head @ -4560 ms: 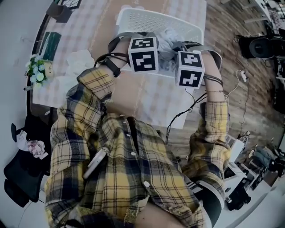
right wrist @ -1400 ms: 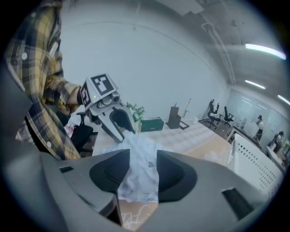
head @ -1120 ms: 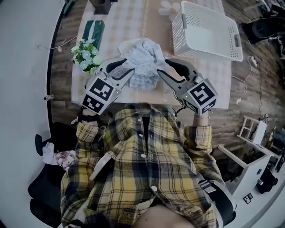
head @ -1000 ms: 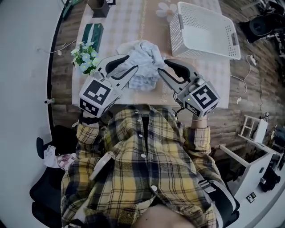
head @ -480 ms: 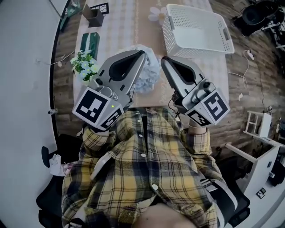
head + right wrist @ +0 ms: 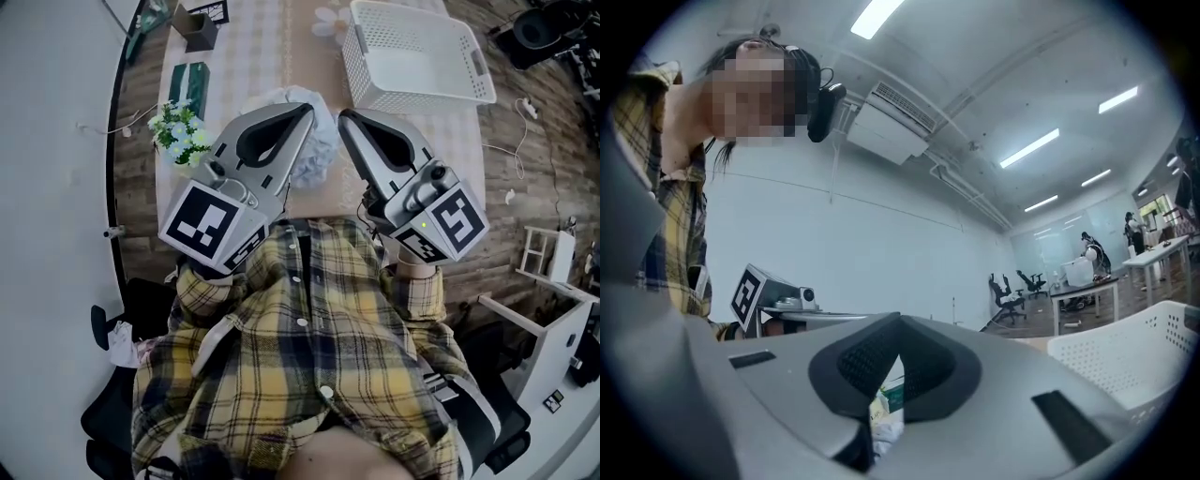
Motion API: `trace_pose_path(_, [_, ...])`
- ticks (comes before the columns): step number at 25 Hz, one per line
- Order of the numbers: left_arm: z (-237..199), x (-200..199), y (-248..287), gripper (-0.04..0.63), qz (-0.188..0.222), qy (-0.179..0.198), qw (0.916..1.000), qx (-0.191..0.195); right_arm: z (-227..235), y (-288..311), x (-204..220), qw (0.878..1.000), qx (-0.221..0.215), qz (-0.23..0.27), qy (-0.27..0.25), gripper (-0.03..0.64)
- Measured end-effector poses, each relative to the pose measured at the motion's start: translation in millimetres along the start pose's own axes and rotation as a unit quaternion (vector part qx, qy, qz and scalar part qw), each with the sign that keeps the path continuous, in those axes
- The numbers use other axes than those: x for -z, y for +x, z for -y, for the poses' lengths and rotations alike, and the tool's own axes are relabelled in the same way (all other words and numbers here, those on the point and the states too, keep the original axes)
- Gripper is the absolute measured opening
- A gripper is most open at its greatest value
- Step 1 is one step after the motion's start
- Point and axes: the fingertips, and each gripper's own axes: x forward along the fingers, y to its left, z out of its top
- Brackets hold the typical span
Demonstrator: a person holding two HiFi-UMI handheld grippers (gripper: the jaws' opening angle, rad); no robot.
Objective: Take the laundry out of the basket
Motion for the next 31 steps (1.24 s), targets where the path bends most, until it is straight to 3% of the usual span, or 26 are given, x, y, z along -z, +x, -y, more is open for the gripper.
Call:
trace_pose_path(8, [5, 9, 3, 0.018, -0.024, 0.017, 0.9995, 0.009, 1, 0, 2, 1.000, 0.006, -0.008, -0.008, -0.008])
trace_pose_path(31, [-4, 18, 3, 0.018, -0.035, 0.013, 0.9992, 0.009, -1, 14, 21, 0.999, -0.003, -0.046, -0.009, -0.008])
